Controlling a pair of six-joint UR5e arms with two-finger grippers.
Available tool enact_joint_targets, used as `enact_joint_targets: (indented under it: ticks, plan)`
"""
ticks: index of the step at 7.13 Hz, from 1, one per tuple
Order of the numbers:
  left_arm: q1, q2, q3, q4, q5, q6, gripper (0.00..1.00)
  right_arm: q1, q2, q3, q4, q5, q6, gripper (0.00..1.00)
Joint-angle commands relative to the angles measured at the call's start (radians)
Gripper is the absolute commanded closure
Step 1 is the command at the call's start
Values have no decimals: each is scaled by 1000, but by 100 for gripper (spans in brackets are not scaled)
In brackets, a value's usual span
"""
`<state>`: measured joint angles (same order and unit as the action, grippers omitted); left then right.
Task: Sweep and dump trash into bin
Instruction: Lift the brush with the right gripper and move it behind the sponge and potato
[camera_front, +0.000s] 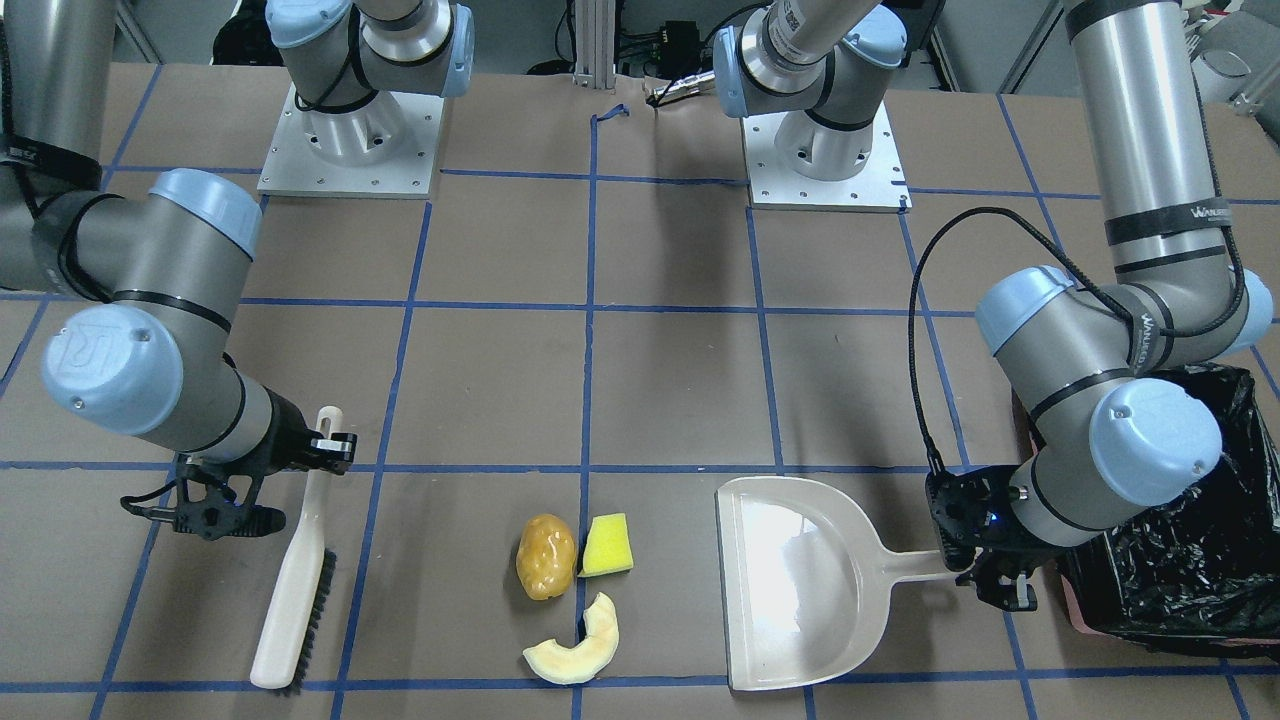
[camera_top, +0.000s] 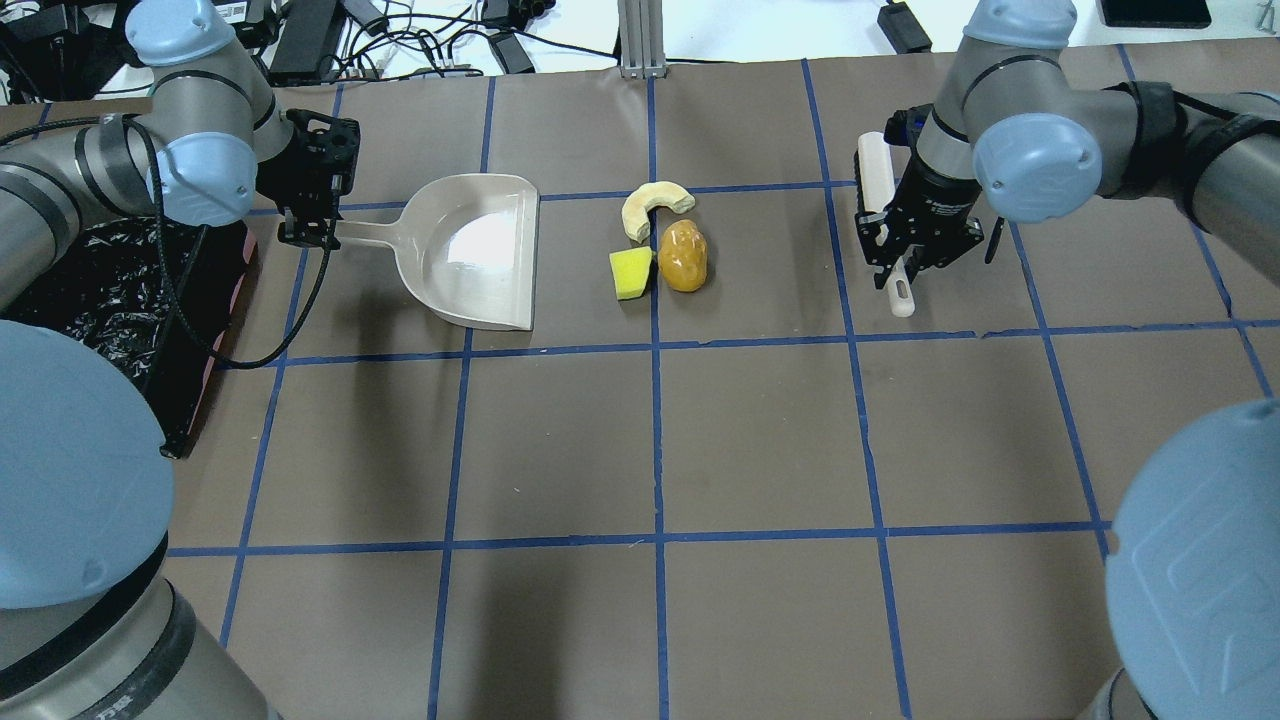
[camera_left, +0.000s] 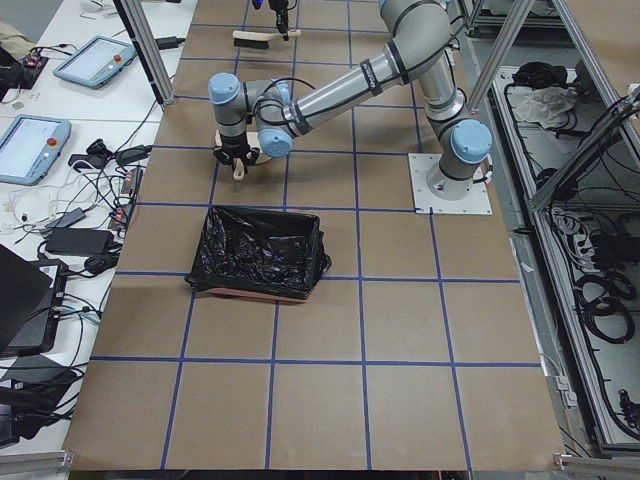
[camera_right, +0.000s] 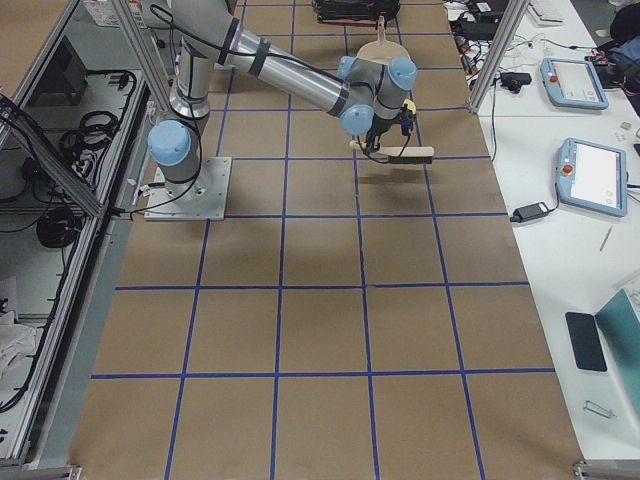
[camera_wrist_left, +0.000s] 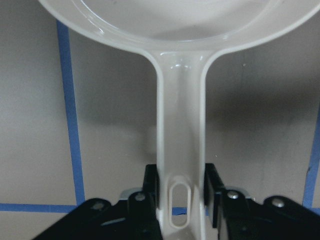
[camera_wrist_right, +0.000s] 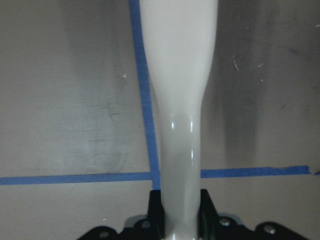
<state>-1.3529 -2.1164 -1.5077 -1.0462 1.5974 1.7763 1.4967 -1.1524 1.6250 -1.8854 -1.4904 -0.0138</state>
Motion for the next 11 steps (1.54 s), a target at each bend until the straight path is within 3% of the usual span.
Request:
enact_joint_targets:
  ticks: [1, 11]
  plan:
    - [0, -2, 1, 0, 4, 0, 100, 59, 13, -11, -9, 62, 63, 100]
    - [0, -2, 0, 0, 7, 0, 100, 247, 106, -71, -70, 116, 334, 100]
